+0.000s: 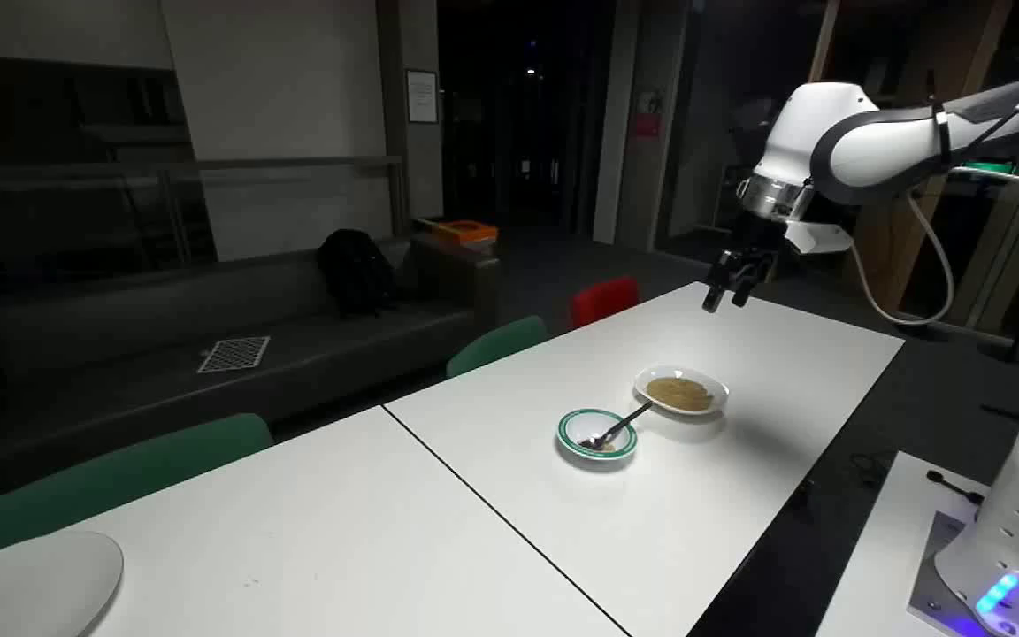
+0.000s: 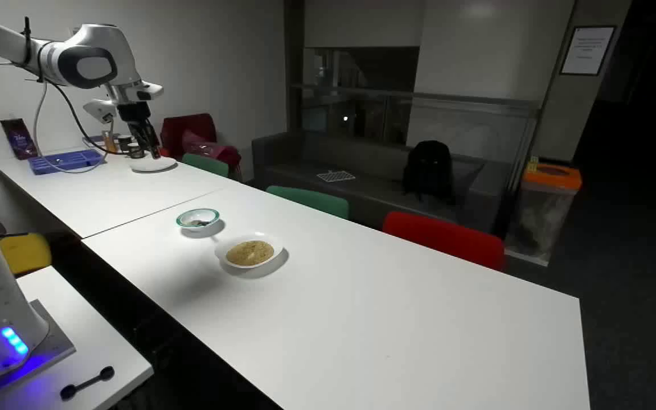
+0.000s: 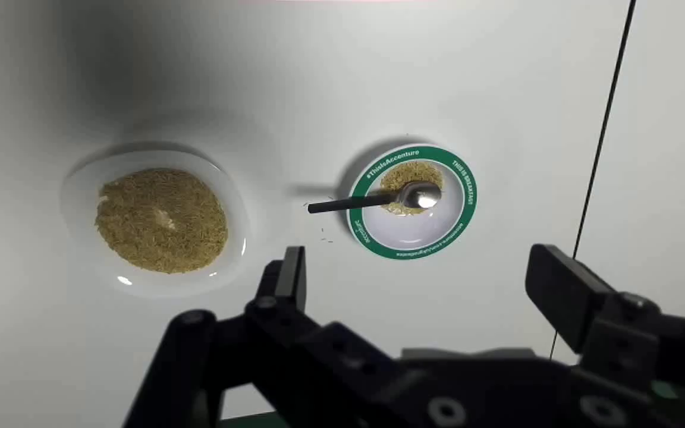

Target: Spoon some contents from the white bowl into the green bowl twice

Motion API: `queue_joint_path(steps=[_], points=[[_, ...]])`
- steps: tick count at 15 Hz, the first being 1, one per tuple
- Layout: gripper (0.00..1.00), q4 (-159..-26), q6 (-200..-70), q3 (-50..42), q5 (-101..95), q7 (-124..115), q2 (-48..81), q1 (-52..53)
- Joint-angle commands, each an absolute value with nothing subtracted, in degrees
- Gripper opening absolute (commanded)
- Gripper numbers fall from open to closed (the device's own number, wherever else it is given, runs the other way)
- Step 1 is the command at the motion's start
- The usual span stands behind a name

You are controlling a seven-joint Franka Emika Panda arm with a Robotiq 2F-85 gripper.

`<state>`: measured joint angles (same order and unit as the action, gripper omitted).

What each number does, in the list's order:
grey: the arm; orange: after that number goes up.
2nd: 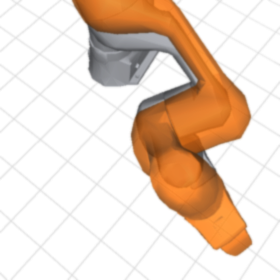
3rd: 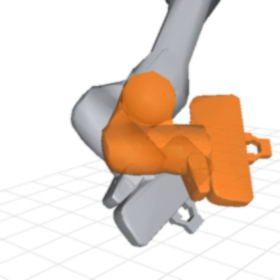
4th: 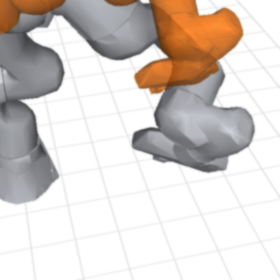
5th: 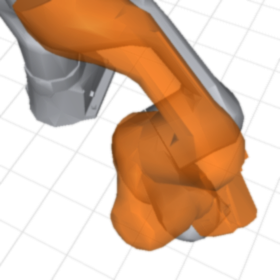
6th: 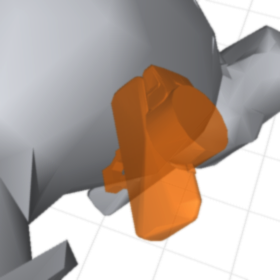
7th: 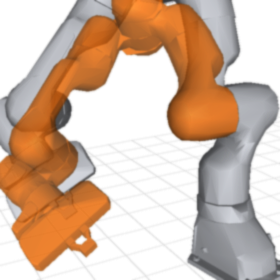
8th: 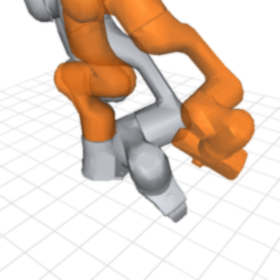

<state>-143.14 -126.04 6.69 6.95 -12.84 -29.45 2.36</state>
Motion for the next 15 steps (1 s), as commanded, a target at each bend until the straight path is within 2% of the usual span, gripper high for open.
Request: queue_joint_path(steps=[1,5,15], points=[[1.0,-143.02,-125.88,6.49,6.8,-12.93,-29.39,2.55],[1.0,-142.57,-125.05,5.39,7.66,-9.38,-28.9,3.65],[1.0,-138.88,-116.94,-2.3,6.98,24.53,-24.77,8.85]])
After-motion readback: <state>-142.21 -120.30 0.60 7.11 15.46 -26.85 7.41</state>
